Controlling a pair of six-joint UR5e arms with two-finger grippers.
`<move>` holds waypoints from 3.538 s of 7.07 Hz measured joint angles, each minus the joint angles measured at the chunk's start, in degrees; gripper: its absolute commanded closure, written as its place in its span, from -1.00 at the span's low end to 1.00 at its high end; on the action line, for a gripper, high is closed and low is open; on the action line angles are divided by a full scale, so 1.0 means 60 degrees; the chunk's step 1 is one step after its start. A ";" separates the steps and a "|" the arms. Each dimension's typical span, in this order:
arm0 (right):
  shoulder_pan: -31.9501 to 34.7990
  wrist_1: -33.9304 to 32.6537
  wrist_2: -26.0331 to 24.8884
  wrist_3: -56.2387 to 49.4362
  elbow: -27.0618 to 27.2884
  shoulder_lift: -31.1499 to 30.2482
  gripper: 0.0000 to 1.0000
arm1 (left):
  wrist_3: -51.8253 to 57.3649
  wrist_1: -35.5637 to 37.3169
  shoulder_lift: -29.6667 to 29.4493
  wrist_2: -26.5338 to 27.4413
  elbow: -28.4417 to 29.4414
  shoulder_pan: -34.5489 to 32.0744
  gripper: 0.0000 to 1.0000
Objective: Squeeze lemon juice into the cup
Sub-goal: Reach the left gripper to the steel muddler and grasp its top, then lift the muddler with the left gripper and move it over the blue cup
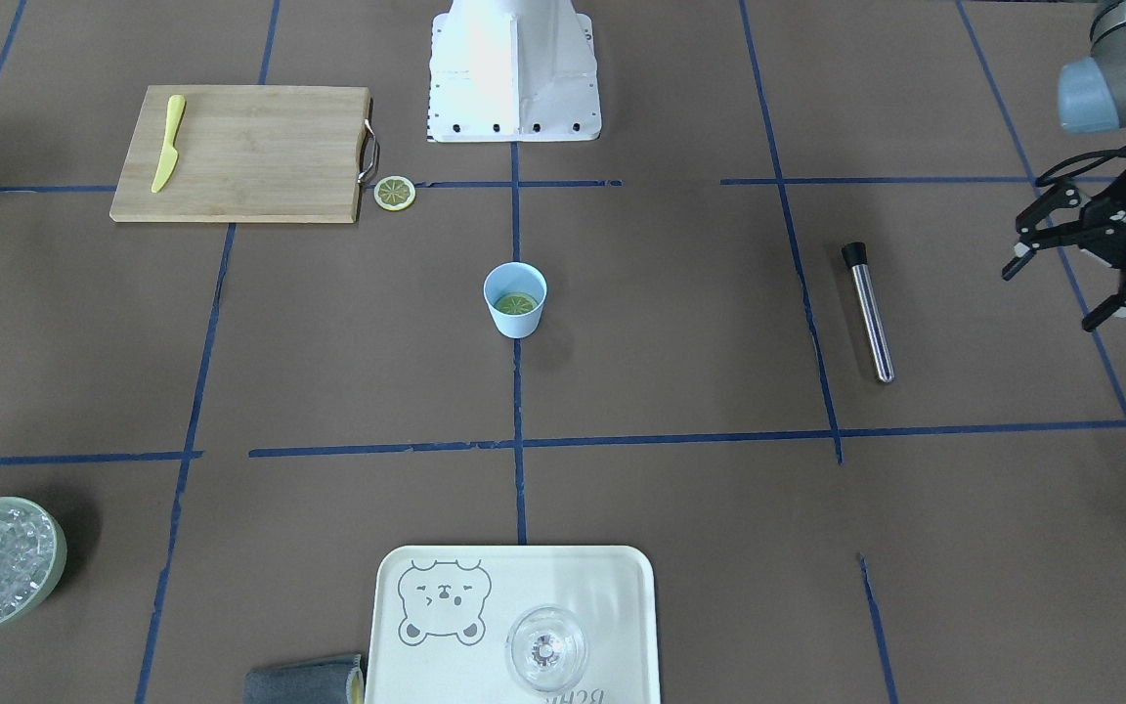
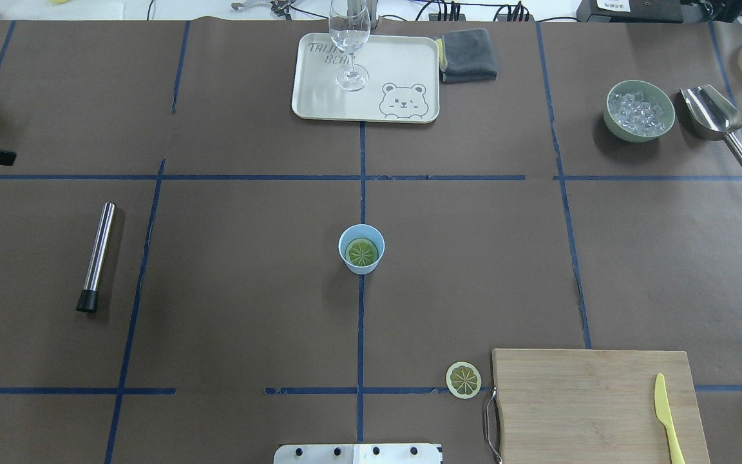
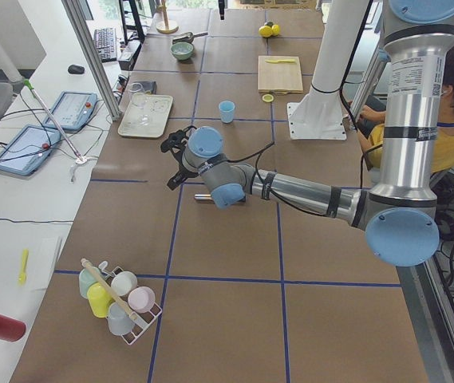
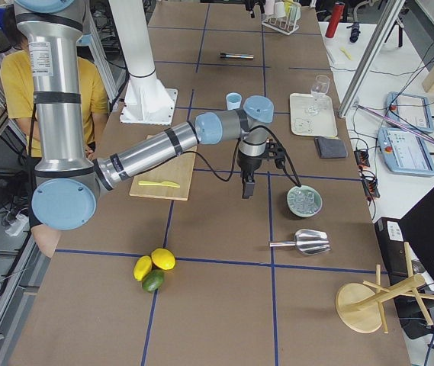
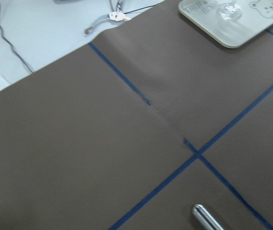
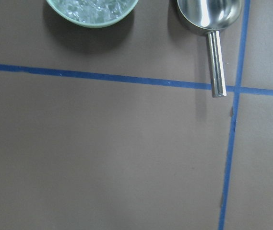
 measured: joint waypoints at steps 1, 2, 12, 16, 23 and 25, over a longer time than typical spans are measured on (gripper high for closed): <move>0.0454 0.0000 0.0223 -0.0762 -0.0017 -0.0383 -1.00 | -0.1279 -0.0024 -0.0006 0.0998 0.0018 0.0813 -0.92; 0.0932 0.0001 0.0556 -0.1417 -0.0029 -0.0721 -1.00 | -0.2442 0.0107 -0.0065 0.1956 0.0097 0.1574 -0.55; 0.1693 0.0000 0.0861 -0.2397 -0.0089 -0.1147 -1.00 | -0.5661 0.1037 -0.0836 0.4935 0.1396 0.3775 -0.27; 0.1762 0.0000 0.0809 -0.2397 -0.0095 -0.1148 -1.00 | -0.5670 0.1015 -0.0837 0.4944 0.1414 0.3937 0.32; 0.1808 0.0004 0.0800 -0.2397 -0.0088 -0.1134 -1.00 | -0.4784 0.0958 -0.0859 0.4930 0.0625 0.3929 1.00; 0.1809 0.0013 0.0795 -0.2397 -0.0083 -0.1129 -1.00 | -0.3882 0.0599 -0.1517 0.5226 -0.0153 0.3949 1.00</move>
